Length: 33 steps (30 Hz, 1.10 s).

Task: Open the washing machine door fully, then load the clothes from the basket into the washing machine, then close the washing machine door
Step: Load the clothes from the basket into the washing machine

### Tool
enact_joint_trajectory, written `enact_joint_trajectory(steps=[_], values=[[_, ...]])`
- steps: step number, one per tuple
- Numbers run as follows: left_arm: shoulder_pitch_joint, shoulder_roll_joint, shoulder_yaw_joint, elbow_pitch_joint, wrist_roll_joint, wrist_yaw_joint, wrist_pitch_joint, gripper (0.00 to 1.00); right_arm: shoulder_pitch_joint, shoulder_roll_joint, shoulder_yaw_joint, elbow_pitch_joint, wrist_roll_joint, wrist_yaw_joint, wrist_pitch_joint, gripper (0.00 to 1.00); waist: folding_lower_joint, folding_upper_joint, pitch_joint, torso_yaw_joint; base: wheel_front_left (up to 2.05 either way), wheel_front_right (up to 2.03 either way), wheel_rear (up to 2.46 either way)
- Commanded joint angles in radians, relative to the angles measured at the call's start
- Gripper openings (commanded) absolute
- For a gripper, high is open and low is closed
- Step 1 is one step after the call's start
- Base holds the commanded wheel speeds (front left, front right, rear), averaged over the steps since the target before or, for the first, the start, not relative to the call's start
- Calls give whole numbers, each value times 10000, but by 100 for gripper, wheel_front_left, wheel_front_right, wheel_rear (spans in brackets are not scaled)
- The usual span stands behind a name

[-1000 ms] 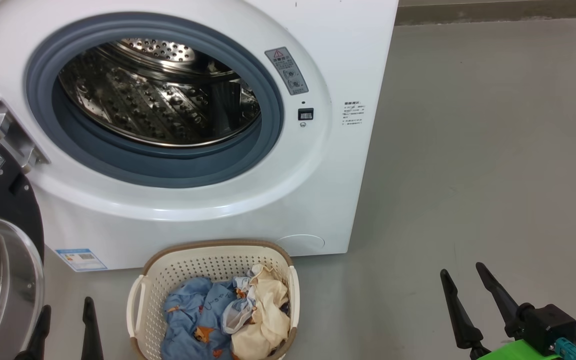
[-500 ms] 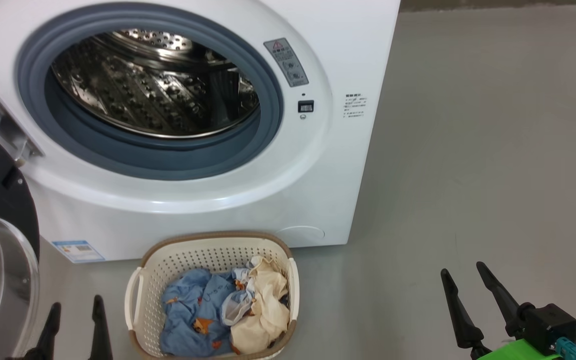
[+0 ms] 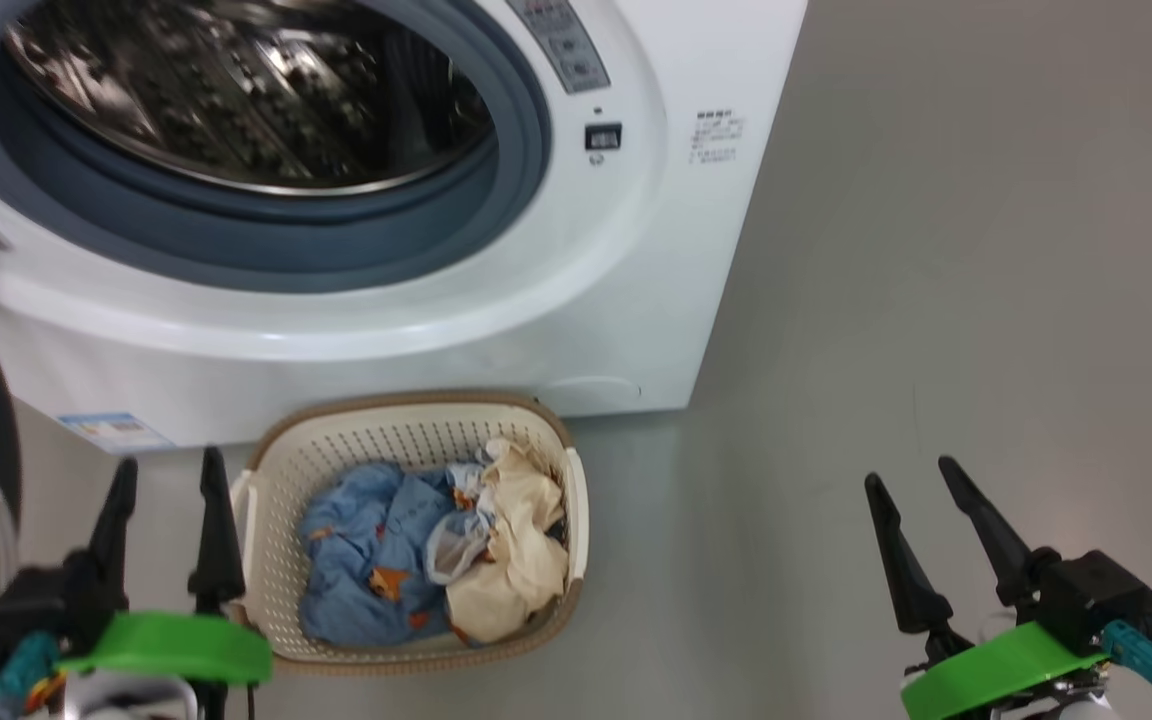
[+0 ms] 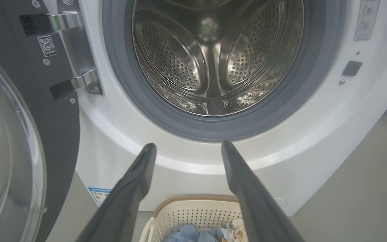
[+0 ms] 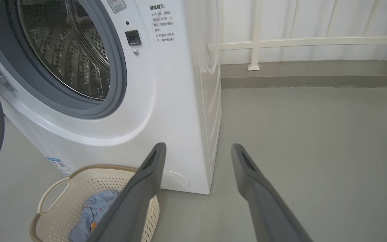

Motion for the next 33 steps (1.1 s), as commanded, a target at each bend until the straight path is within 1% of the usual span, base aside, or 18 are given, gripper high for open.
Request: enact_joint_trajectory(steps=[1,11,21,27,33], values=[[-470,211,302,-109,69,-58,-105,100,-265,-43,215,-311,-59,16,-74,100,0,-1,670,-208,0,0,0],[-2471,329,138,1033,41,-374,-105,100,-930,45,79,-517,-399,16,-74,100,0,-1,2611,-396,0,0,0],[-3807,297,61,2033,-178,-572,-105,100,-1645,248,76,-233,-698,16,-74,100,0,-1,4535,-197,0,0,0],[-4364,299,-271,2762,-291,-617,-105,100,-1921,323,101,-254,-849,16,-74,100,0,-1,5329,-127,0,0,0],[-5049,620,-1041,3933,-522,-624,-105,100,-2131,376,201,-314,-893,16,-74,100,0,-1,5804,-315,0,0,0]])
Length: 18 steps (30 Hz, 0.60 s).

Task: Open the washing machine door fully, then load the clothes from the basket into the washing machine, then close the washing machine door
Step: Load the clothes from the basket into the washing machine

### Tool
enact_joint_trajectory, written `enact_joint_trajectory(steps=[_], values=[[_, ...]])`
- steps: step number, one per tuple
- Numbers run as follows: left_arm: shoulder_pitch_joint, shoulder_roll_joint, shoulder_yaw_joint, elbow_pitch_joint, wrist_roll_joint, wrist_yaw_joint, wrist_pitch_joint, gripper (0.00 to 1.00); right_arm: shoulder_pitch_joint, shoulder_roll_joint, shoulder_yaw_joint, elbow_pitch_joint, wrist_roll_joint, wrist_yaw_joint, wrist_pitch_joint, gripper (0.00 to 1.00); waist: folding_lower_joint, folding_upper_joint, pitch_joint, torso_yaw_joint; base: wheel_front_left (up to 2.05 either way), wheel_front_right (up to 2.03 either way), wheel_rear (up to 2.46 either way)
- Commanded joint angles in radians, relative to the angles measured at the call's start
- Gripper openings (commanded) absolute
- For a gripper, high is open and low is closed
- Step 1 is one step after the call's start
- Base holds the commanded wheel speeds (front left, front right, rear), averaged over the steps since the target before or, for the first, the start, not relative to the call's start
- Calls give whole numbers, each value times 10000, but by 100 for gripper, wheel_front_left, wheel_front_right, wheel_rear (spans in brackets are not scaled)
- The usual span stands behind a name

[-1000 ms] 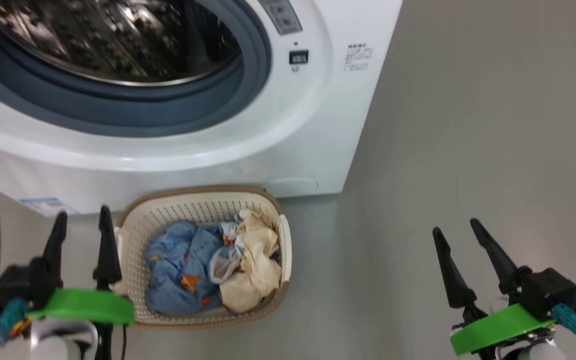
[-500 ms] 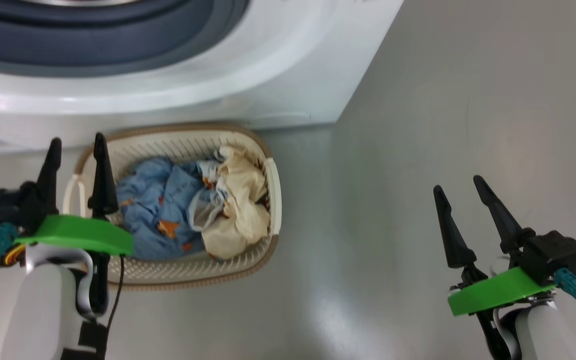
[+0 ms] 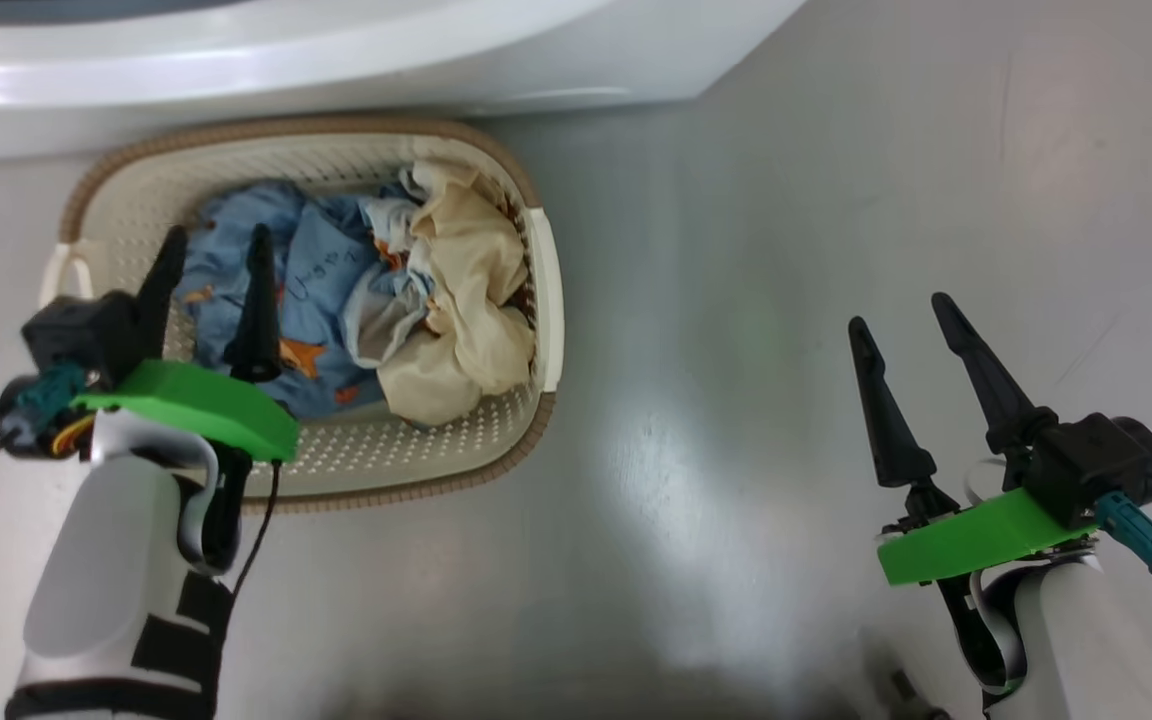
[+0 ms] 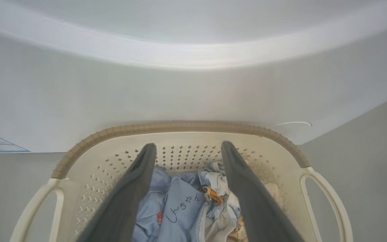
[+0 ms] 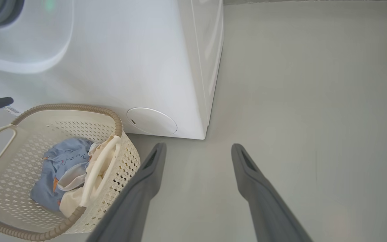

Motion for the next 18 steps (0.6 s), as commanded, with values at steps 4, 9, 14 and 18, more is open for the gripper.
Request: enact_joint_trajectory(steps=[4,9,14,18], values=[[-463,658,-328,962,-43,-21,-51,100,96,131,310,-237,-81,16,-53,100,0,0,659,-247,0,0,0],[-1143,872,-818,2156,-87,-22,-51,100,32,178,352,-284,-42,16,-53,100,0,0,977,-416,0,0,0],[-1643,1009,-1275,3354,118,-22,-17,100,5,207,354,-332,-46,16,-53,100,0,0,1211,-504,0,0,0],[-2314,1137,-1476,4511,238,-22,35,100,-27,230,382,-402,-40,16,-53,100,0,0,1464,-603,0,0,0]])
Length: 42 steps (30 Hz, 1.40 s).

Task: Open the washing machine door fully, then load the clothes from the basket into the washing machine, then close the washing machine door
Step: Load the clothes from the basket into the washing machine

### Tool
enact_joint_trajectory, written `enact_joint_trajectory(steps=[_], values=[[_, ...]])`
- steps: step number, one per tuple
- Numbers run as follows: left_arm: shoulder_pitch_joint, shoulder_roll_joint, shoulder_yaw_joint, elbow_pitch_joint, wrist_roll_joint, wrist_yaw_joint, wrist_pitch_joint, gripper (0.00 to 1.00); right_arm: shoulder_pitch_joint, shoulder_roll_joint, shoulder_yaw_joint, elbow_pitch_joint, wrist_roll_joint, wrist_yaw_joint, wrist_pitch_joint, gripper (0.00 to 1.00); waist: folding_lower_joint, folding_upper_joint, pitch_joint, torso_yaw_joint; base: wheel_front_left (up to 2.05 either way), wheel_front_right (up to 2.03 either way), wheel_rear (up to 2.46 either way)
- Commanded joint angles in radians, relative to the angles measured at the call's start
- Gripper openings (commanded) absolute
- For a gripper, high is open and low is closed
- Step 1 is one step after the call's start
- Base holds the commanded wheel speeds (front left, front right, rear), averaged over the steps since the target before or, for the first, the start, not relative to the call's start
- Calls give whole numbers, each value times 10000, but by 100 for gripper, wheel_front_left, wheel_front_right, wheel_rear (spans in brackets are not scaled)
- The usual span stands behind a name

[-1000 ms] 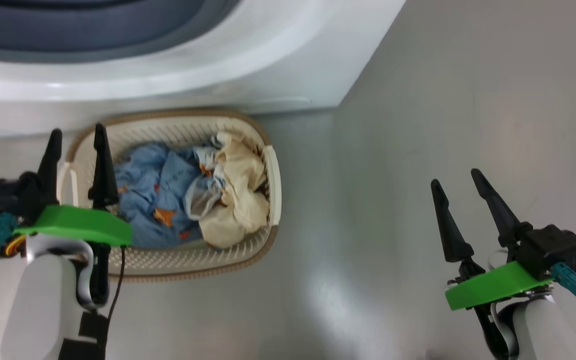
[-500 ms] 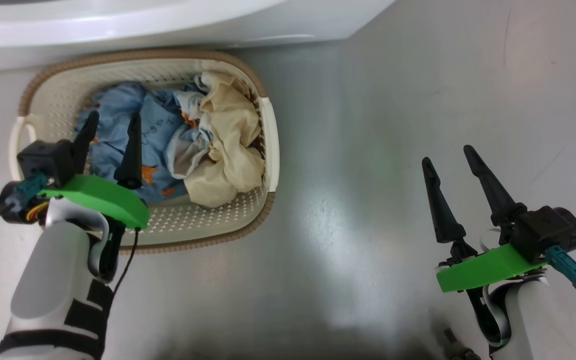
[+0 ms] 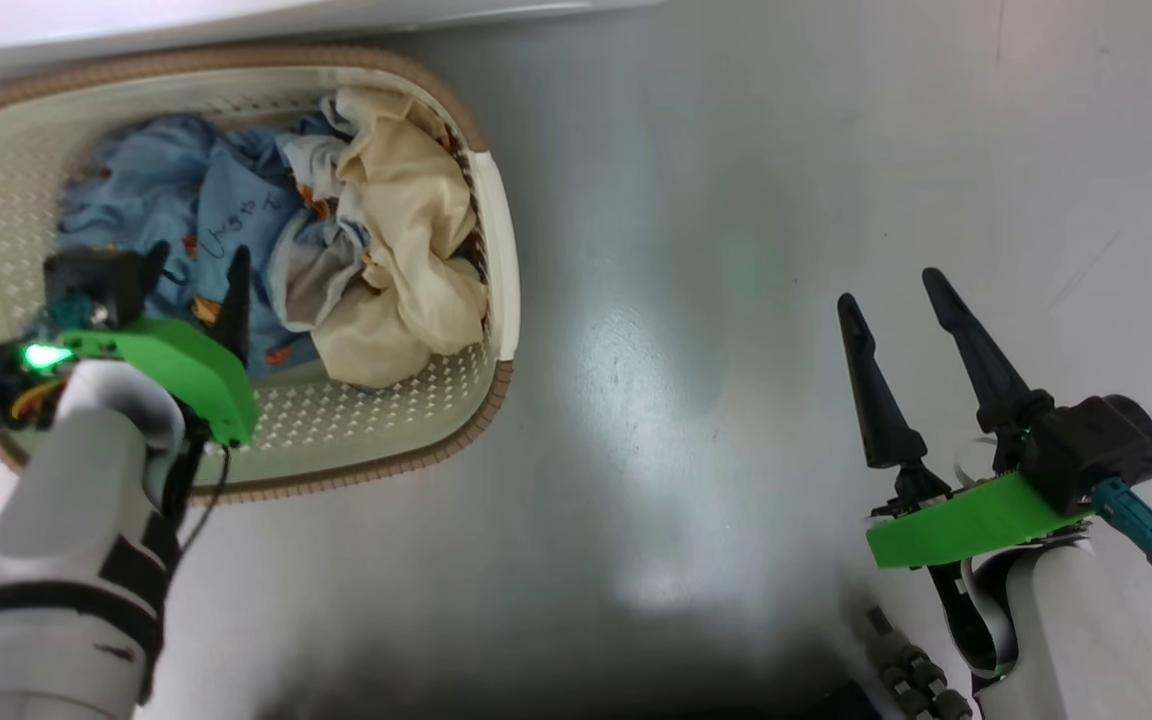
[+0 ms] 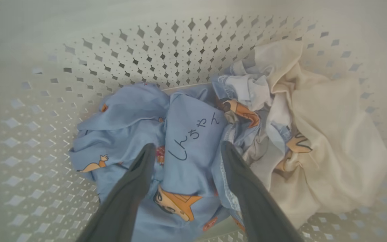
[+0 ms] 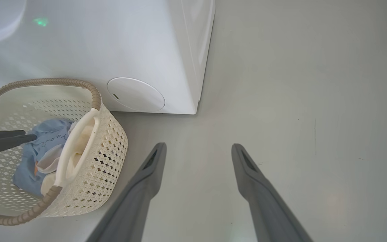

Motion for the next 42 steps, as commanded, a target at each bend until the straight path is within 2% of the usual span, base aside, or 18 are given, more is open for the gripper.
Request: enact_joint_trajectory(steps=[1,10,19,26,30,31,32,33,42], values=[[-133,502,110,246,112,-12,7,100,167,93,266,-240,-41,16,-48,100,0,0,243,-126,0,0,0],[-1299,670,-208,1746,232,-5,279,100,259,119,245,-363,-33,16,-48,100,0,0,802,-240,0,0,0],[-1771,772,-256,2289,0,3,544,100,350,130,331,-418,-7,16,-48,100,0,0,1029,-330,0,0,0],[-1846,794,-177,2502,-245,312,1921,100,417,132,372,-493,54,16,-48,100,0,0,1096,-419,0,0,0],[-1870,856,72,2527,-566,397,2025,100,477,132,456,-498,87,16,-48,100,0,0,1100,-505,0,0,0],[-1852,858,42,2531,-562,387,2034,61,492,132,466,-503,100,16,-48,100,0,0,1089,-522,0,0,0],[-1852,858,42,2531,-562,387,2034,61,492,132,466,-503,100,16,-48,100,0,0,1089,-522,0,0,0],[-1832,823,104,2534,-670,365,1806,0,525,132,411,-523,122,16,-48,100,0,0,1056,-515,0,0,0],[-1469,764,22,2547,-852,168,836,0,317,133,223,-571,-3,16,-48,100,0,0,457,-370,0,0,0]])
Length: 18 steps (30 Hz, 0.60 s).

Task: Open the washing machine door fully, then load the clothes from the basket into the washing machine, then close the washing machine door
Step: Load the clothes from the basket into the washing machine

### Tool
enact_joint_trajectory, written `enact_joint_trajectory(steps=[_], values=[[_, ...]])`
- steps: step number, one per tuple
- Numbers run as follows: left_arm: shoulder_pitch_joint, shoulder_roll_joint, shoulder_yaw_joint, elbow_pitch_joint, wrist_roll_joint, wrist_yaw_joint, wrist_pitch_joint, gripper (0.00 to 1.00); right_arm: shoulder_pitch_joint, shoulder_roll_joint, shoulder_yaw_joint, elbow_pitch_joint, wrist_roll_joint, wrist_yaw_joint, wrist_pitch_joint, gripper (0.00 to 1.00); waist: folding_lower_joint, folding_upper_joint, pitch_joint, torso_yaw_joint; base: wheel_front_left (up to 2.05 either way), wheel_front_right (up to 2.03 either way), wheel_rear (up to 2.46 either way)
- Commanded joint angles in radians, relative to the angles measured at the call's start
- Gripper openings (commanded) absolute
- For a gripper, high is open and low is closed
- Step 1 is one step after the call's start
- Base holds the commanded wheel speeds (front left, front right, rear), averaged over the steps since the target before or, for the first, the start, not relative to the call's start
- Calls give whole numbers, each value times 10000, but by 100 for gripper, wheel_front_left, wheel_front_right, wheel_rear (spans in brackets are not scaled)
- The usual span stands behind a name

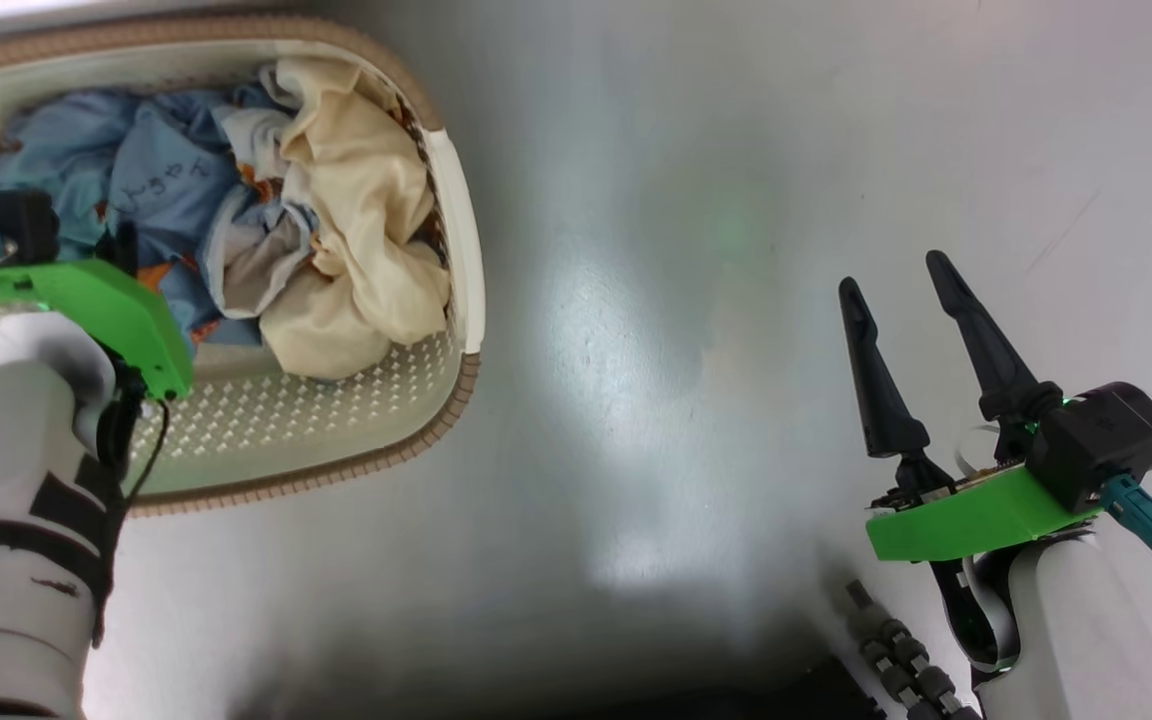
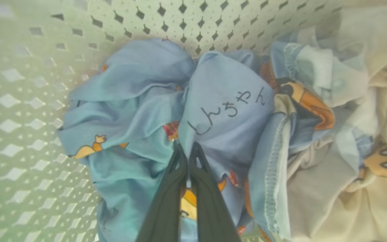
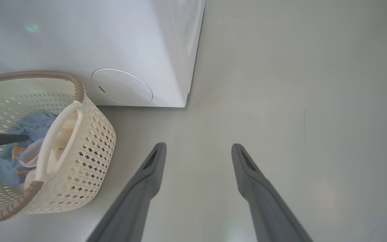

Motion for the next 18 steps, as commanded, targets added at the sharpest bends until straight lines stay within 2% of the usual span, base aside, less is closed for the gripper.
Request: enact_joint_trajectory(steps=[1,12,18], values=[[551,409,128,-28,-92,-17,-217,0,398,73,195,-170,-13,16,-48,100,0,0,-290,88,0,0,0],[1323,312,182,-499,-330,-111,-965,0,423,70,208,183,-15,16,-48,100,0,0,-1752,416,0,0,0],[2276,343,613,-1965,-434,-12,-983,0,543,-20,274,376,55,16,-48,100,0,0,-2613,593,0,0,0]])
